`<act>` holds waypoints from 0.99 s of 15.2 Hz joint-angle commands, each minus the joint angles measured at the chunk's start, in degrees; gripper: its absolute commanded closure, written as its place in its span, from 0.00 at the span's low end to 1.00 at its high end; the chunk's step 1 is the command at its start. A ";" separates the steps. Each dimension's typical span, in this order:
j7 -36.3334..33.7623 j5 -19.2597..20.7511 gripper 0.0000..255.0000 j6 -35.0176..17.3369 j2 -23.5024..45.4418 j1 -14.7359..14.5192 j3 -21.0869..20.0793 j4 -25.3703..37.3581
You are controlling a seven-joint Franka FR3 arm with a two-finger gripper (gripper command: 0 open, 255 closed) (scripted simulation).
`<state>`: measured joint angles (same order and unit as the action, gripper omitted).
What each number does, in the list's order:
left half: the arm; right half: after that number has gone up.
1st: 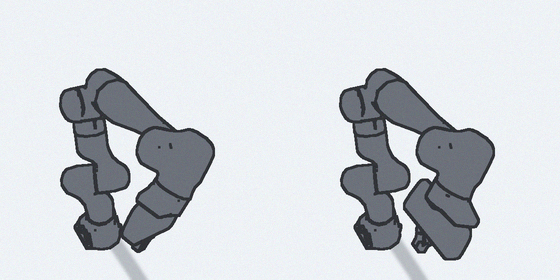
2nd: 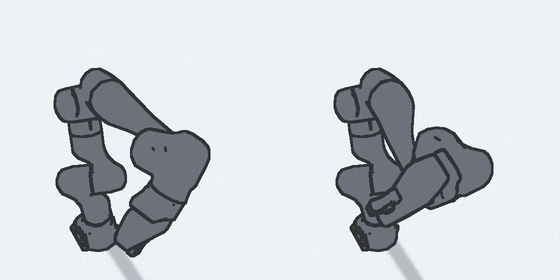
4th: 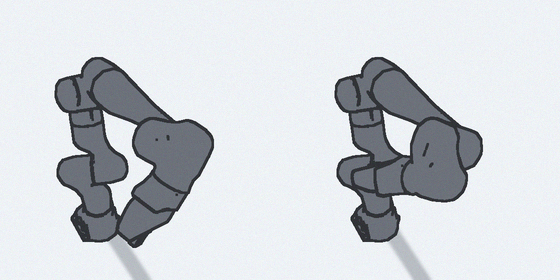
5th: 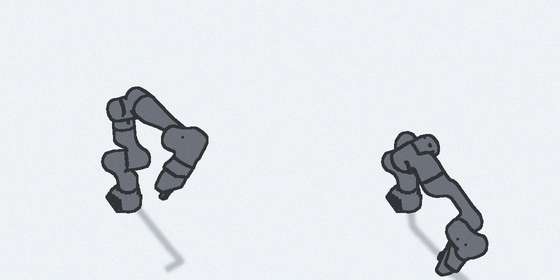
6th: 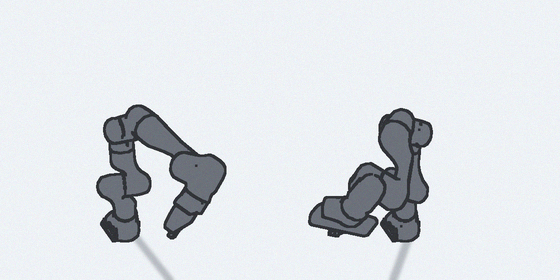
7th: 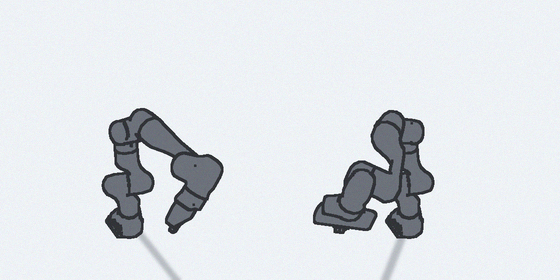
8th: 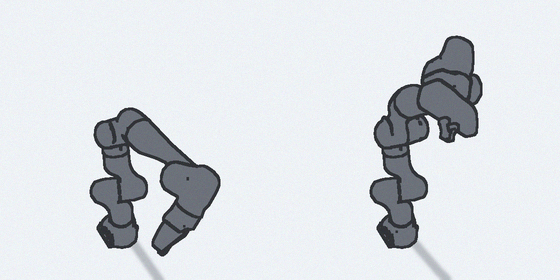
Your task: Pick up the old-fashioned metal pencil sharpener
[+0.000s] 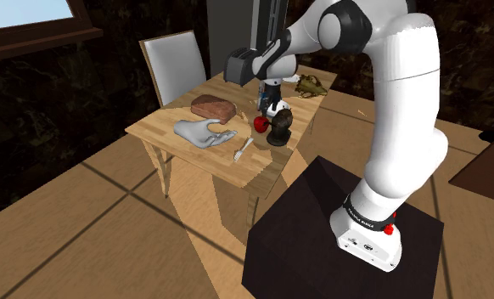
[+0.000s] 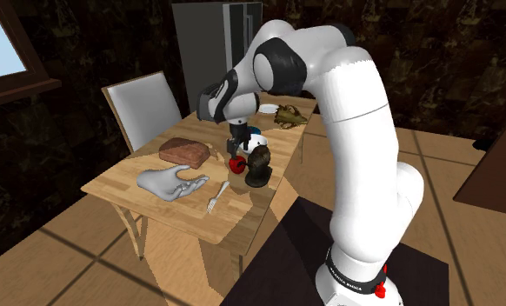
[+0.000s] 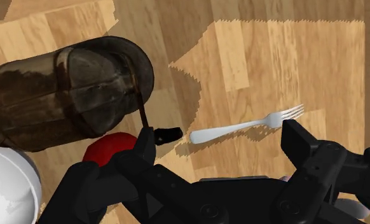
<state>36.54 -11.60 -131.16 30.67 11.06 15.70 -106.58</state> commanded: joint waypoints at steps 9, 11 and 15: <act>1.94 -2.39 0.00 -0.24 16.78 4.43 -1.98 16.34; 2.05 -2.61 0.00 -1.04 17.96 4.61 -2.21 16.72; 2.12 -2.78 0.00 -1.65 18.91 4.75 -2.40 17.06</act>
<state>38.67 -14.36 -132.72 49.43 15.79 13.34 -89.60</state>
